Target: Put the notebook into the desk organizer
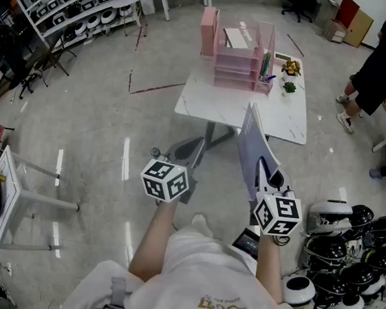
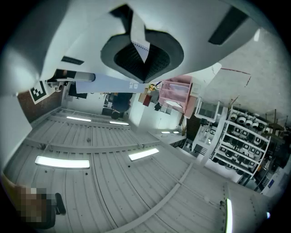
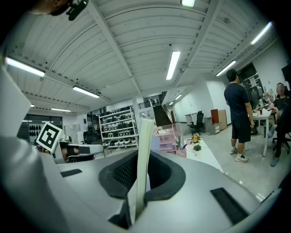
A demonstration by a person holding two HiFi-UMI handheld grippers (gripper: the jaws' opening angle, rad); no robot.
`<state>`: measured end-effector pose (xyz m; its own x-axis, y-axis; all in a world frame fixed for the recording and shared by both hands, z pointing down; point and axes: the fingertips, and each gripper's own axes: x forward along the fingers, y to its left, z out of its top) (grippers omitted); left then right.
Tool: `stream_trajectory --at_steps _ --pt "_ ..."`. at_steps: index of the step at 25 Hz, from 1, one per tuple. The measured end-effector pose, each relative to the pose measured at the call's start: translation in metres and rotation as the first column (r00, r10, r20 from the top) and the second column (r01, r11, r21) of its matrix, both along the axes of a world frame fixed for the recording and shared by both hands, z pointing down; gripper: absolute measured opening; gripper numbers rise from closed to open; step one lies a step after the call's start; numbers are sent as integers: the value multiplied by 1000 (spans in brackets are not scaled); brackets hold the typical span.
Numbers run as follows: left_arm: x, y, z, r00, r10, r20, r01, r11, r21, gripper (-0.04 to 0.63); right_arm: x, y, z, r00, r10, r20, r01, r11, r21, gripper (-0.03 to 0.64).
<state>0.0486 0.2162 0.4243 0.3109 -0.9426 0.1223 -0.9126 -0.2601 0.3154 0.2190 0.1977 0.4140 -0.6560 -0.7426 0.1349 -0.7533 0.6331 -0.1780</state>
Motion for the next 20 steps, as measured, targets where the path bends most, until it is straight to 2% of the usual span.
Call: stream_trajectory --at_steps 11,16,20 --pt "5 9 -4 1000 1 18 -1 1000 5 18 3 9 -10 1000 -4 14 4 1000 16 40" --pt "10 10 -9 1000 5 27 -5 1000 7 18 10 10 -15 997 7 75 -7 1000 4 41" --pt "13 10 -13 999 5 41 -5 1000 15 18 14 8 -18 998 5 65 -6 1000 24 41"
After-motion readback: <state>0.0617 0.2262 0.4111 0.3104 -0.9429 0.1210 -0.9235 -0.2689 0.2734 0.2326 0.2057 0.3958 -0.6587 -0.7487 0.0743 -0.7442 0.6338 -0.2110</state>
